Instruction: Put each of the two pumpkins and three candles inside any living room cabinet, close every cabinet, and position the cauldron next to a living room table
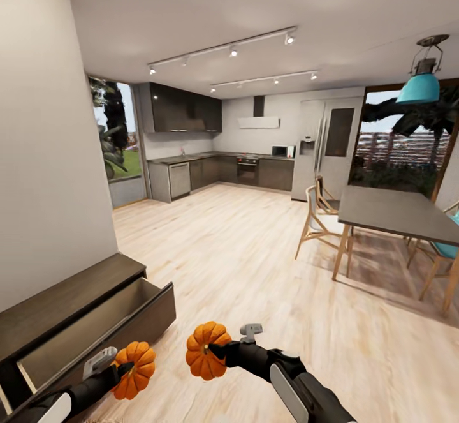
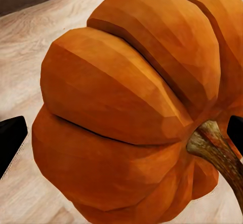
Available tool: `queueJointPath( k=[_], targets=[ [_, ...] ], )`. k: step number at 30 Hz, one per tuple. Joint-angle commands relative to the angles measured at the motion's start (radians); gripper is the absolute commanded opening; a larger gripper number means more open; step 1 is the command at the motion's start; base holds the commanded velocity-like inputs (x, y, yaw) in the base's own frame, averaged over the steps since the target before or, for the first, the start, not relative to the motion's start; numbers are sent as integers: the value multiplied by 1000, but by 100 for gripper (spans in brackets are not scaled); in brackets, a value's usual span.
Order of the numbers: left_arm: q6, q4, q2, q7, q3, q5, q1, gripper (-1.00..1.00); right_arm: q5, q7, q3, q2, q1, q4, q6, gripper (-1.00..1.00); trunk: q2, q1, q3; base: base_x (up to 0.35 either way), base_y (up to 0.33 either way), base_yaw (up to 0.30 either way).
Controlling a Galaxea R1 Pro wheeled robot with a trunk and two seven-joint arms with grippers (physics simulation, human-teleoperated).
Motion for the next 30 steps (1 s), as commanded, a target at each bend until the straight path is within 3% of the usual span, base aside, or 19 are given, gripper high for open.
queueJointPath(
  k=[1,15,30],
  targets=[
    [5,-1,1,-1,-2,12,-1,-100,-12,-1,0,0,0,-2,7,-100,-1,0,-1,50,0,274],
    [4,-1,1,-1,-3,12,-2,-100,-12,-1,1,1,-1,-2,7,-100,-1,0,-1,102,8,274],
    [4,-1,1,0,-2,15,-1,-100,-12,-1,1,1,-1,-2,7,-100,-1,0,-1,132,143,274]
  ],
)
